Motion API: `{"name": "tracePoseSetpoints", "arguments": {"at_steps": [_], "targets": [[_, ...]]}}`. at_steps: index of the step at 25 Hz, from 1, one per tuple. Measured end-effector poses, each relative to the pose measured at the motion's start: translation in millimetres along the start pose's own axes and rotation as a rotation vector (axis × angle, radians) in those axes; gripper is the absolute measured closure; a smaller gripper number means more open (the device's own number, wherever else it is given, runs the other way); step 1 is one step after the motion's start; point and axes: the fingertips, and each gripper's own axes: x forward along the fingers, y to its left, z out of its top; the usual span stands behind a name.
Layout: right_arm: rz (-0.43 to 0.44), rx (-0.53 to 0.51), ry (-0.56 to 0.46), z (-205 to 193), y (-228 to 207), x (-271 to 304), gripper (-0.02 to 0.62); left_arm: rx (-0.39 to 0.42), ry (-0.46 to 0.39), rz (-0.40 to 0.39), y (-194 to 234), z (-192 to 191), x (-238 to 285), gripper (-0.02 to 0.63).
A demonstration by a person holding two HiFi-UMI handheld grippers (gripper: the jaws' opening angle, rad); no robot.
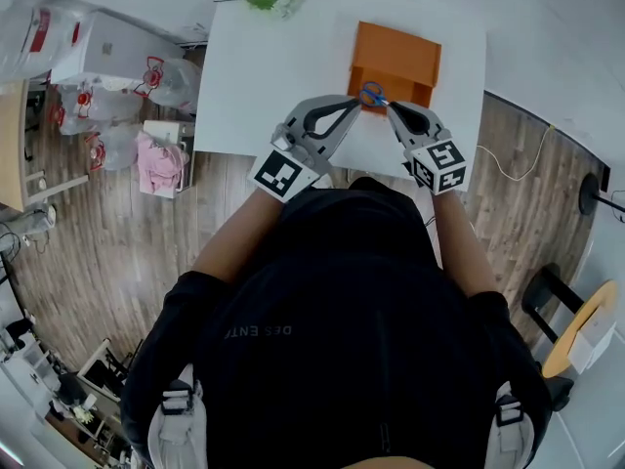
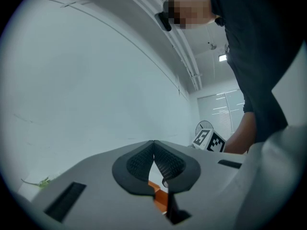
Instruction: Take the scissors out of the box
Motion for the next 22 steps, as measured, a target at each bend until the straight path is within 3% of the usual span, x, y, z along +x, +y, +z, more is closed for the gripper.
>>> {"name": "tracePoseSetpoints", "arguments": {"at_steps": [9, 22], "targets": [[0.062, -0.022, 0.184, -50, -36, 52, 0.546, 0.007, 0.033, 0.048, 27, -23, 25, 0.586], [0.166, -0.196, 0.496, -110, -45, 112, 0.522, 0.001, 0.068, 0.088, 39, -44, 45, 0.586]]}}
